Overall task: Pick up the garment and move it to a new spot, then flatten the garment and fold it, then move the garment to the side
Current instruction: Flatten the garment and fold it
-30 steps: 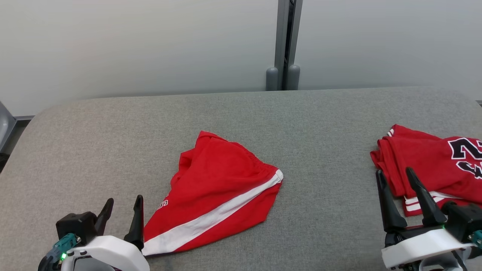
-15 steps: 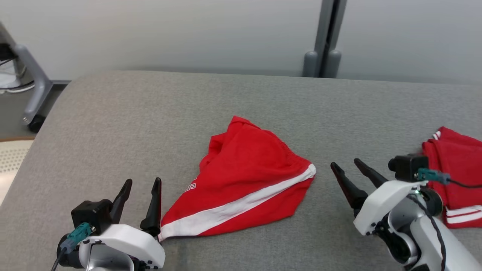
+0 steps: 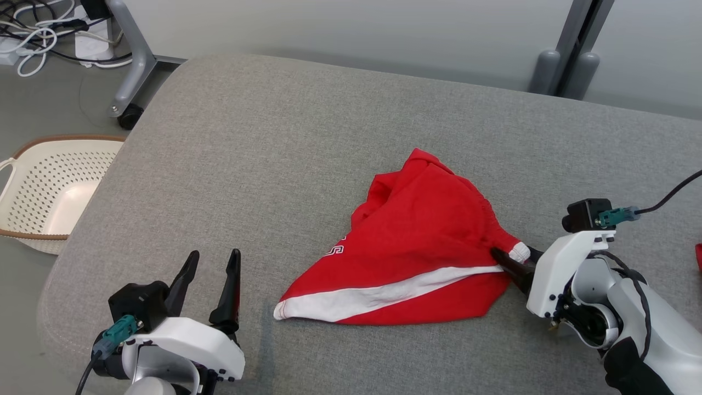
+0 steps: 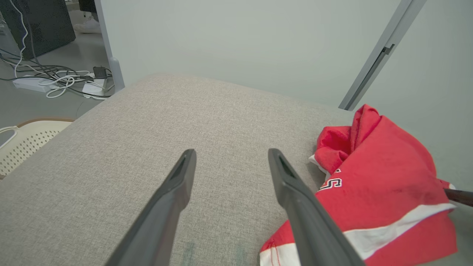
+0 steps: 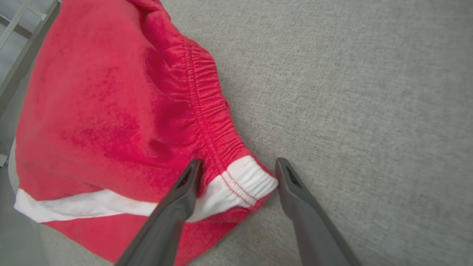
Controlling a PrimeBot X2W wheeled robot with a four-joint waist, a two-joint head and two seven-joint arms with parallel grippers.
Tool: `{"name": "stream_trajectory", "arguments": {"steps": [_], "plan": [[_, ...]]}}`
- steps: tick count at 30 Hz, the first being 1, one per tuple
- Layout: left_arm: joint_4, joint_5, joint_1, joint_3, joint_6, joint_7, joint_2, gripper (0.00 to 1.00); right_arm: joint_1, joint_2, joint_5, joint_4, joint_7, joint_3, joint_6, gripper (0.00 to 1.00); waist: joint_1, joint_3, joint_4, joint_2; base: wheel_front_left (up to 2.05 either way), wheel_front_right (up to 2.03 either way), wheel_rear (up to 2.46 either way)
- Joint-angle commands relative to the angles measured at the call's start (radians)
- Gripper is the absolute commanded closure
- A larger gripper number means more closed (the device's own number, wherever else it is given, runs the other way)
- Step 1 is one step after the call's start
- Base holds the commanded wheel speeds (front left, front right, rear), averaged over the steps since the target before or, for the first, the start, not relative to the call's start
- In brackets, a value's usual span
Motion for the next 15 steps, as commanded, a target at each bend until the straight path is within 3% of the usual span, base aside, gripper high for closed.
{"name": "stream_trajectory", "arguments": {"steps": [1,3,15], "plan": [[0.006,-0.004,-0.013,0.003,-0.007,-0.005,0.001,0.0,-0.01,-0.008,0.024,0.005,0.004,0.013,0.0,0.25,0.0,0.003,0.007,0.0,0.0,0.0,0.0],[0.012,-0.008,-0.011,0.005,-0.007,-0.009,0.003,0.0,-0.009,-0.018,0.048,0.002,-0.01,0.037,0.0,1.0,0.0,0.0,0.005,0.0,0.0,0.0,0.0],[0.006,-0.008,0.022,0.002,0.01,0.005,0.023,0.0,0.056,-0.099,0.172,-0.087,-0.19,0.097,0.0,1.0,0.0,-0.064,-0.105,0.0,0.0,0.0,0.0]]}}
